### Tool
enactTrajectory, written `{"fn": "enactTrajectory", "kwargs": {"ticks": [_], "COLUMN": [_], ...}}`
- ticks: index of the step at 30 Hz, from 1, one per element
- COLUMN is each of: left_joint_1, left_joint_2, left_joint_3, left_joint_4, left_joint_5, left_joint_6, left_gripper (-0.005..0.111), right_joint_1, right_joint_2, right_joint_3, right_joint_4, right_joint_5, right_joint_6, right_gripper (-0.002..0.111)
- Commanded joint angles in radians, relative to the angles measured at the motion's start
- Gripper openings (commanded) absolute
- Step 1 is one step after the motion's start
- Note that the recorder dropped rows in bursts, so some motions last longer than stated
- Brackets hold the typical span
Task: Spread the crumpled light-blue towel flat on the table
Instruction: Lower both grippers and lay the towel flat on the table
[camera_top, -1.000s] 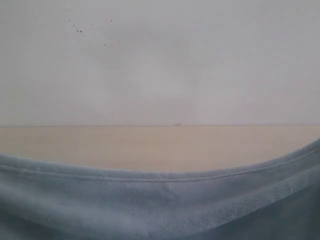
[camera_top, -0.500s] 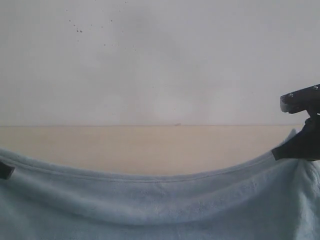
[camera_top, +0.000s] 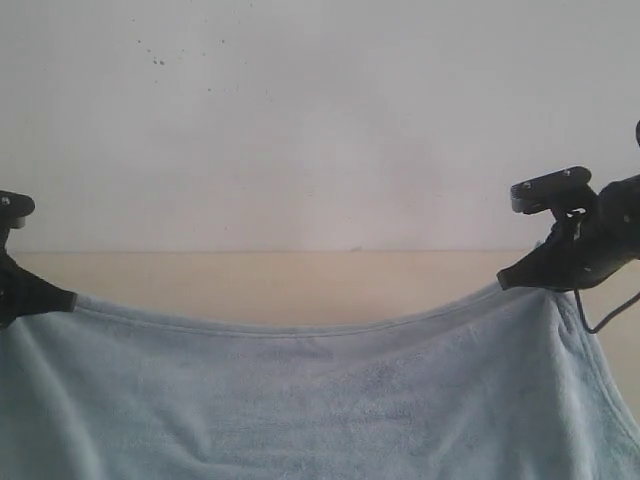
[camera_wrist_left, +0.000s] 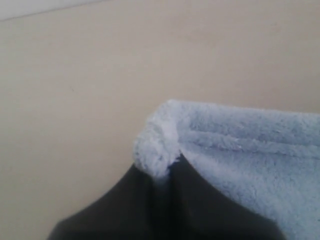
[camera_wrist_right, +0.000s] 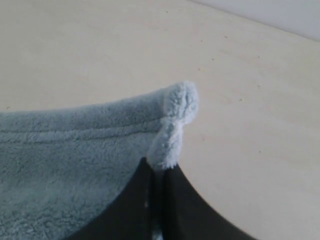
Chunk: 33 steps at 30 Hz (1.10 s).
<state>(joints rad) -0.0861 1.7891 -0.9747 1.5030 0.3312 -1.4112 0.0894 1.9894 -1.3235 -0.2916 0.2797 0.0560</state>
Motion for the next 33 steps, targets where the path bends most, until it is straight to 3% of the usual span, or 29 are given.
{"fn": "enactTrajectory", "kwargs": {"ticks": [1, 3, 5, 6, 7, 9, 11, 13, 15, 22, 26, 28, 29, 30, 33], "left_joint_1": [0.029, 0.041, 0.053, 0.058, 0.058, 0.065, 0.066, 0.066, 0.066, 0.066, 0.066, 0.066, 0.066, 0.066, 0.066], "left_joint_2": [0.081, 0.109, 0.129, 0.127, 0.122, 0.110, 0.105, 0.101, 0.084, -0.004, -0.079, -0.081, -0.057, -0.043, 0.019], "left_joint_3": [-0.045, -0.062, -0.085, -0.093, -0.096, -0.096, -0.096, -0.096, -0.096, -0.073, 0.039, 0.044, 0.019, 0.007, -0.040], "left_joint_4": [0.050, 0.062, 0.075, 0.087, 0.087, 0.087, 0.087, 0.073, 0.075, 0.050, 0.029, 0.033, 0.051, 0.060, 0.060], "left_joint_5": [0.002, 0.002, 0.000, -0.003, 0.001, 0.000, 0.008, 0.012, 0.029, 0.051, -0.038, -0.120, -0.163, -0.181, -0.183], "left_joint_6": [-0.092, -0.113, -0.122, -0.122, -0.122, -0.122, -0.133, -0.142, -0.162, -0.137, -0.113, -0.118, -0.118, -0.118, -0.118], "left_gripper": [0.004, 0.004, 0.004, 0.006, 0.010, 0.029, 0.056, 0.069, 0.068, 0.066, 0.049, 0.047, 0.047, 0.047, 0.047], "right_joint_1": [0.000, 0.000, 0.000, -0.002, -0.003, -0.016, -0.031, -0.033, -0.039, -0.039, -0.039, -0.039, -0.039, -0.039, -0.039], "right_joint_2": [0.066, 0.097, 0.129, 0.143, 0.148, 0.146, 0.136, 0.122, 0.102, 0.056, 0.013, 0.007, 0.007, 0.007, -0.002], "right_joint_3": [-0.074, -0.105, -0.147, -0.181, -0.197, -0.215, -0.215, -0.213, -0.213, -0.211, -0.071, 0.008, 0.042, 0.050, 0.054], "right_joint_4": [0.008, 0.022, 0.023, 0.023, 0.023, 0.023, 0.023, 0.023, 0.023, 0.025, 0.038, 0.041, 0.048, 0.061, 0.076], "right_joint_5": [-0.013, -0.024, -0.051, -0.055, -0.055, -0.063, -0.061, -0.025, -0.014, 0.077, 0.015, -0.036, -0.058, -0.063, -0.071], "right_joint_6": [-0.002, 0.003, 0.032, 0.051, 0.068, 0.088, 0.104, 0.103, 0.098, 0.051, 0.013, 0.006, 0.004, 0.004, 0.004], "right_gripper": [0.000, 0.006, 0.033, 0.056, 0.063, 0.057, 0.045, 0.039, 0.032, 0.032, 0.032, 0.021, 0.006, 0.000, 0.000]}}
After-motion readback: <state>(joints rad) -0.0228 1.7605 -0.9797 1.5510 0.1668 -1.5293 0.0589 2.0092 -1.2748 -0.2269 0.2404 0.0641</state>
